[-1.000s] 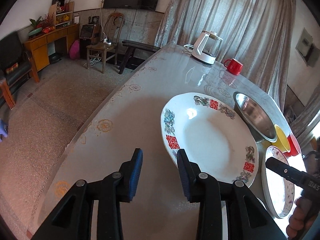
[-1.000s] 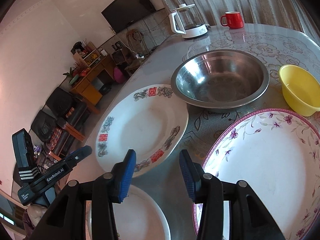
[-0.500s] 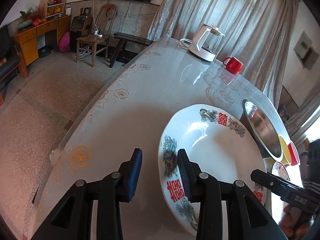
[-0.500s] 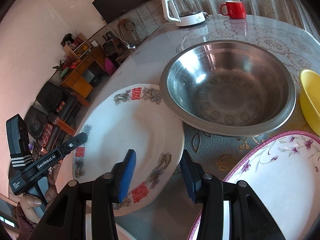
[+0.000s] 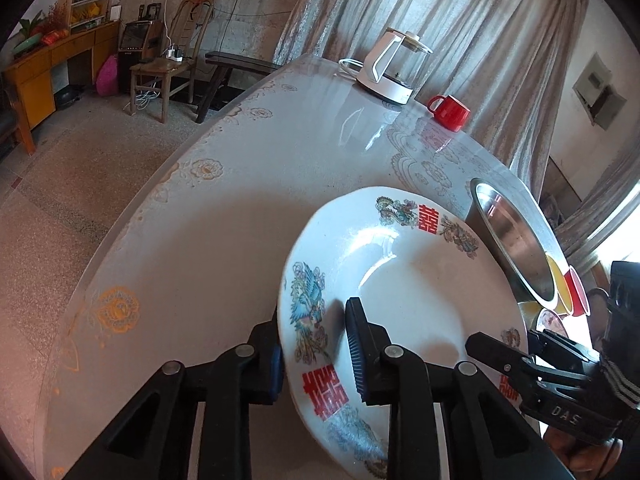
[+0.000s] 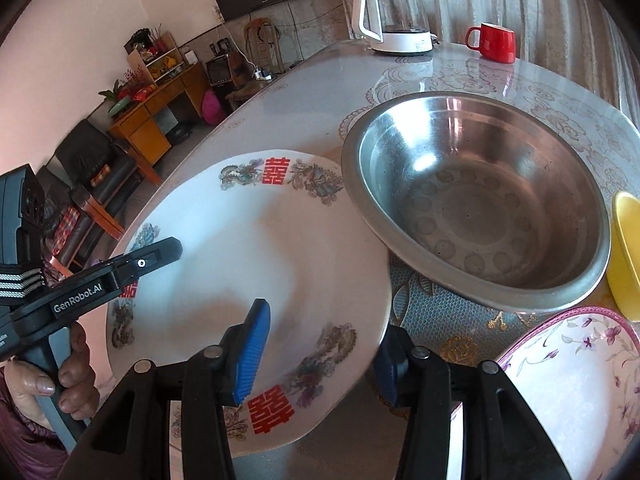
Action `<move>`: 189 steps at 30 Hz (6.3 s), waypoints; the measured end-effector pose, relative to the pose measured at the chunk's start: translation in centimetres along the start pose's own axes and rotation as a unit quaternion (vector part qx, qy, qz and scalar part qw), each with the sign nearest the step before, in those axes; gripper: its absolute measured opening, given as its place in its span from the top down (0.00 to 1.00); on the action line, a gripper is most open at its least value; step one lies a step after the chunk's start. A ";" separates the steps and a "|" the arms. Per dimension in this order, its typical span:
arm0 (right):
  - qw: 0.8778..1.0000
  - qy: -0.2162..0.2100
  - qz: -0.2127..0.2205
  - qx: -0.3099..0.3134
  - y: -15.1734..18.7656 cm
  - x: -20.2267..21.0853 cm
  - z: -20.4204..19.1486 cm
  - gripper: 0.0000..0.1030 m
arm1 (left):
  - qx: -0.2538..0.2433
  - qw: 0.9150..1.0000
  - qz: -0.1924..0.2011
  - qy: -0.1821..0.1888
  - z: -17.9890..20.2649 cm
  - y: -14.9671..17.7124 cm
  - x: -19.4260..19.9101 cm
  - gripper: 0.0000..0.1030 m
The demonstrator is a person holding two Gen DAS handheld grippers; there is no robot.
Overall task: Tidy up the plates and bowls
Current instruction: 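Lift the double-happiness plate with the left tool, then lower the double-happiness plate onto the purple-rimmed plate with the left tool, then open the left tool and move it to the rose-print plate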
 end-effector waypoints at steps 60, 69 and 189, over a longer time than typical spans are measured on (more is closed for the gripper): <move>0.996 -0.015 0.071 0.058 1.7 3.8 -3.2 0.56 | -0.060 0.992 0.104 0.028 2.5 3.1 6.8 0.70; 0.991 -0.039 0.119 0.053 3.6 9.4 -3.5 0.56 | -0.101 0.985 0.134 0.045 7.0 4.3 11.1 0.69; 0.969 0.079 0.193 -0.136 13.5 19.3 15.4 0.44 | -0.141 0.987 0.047 0.059 22.1 11.2 7.0 0.20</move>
Point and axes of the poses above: each gripper's, at about its wrist camera, not at the fingertips, and x roughly against the way its jaws point, z to its right, y to its underside, the point moved 6 cm from there along -x, roughly the way its jaws point, and after that the axes turned 6 degrees about -x, right-handed, at the moved point
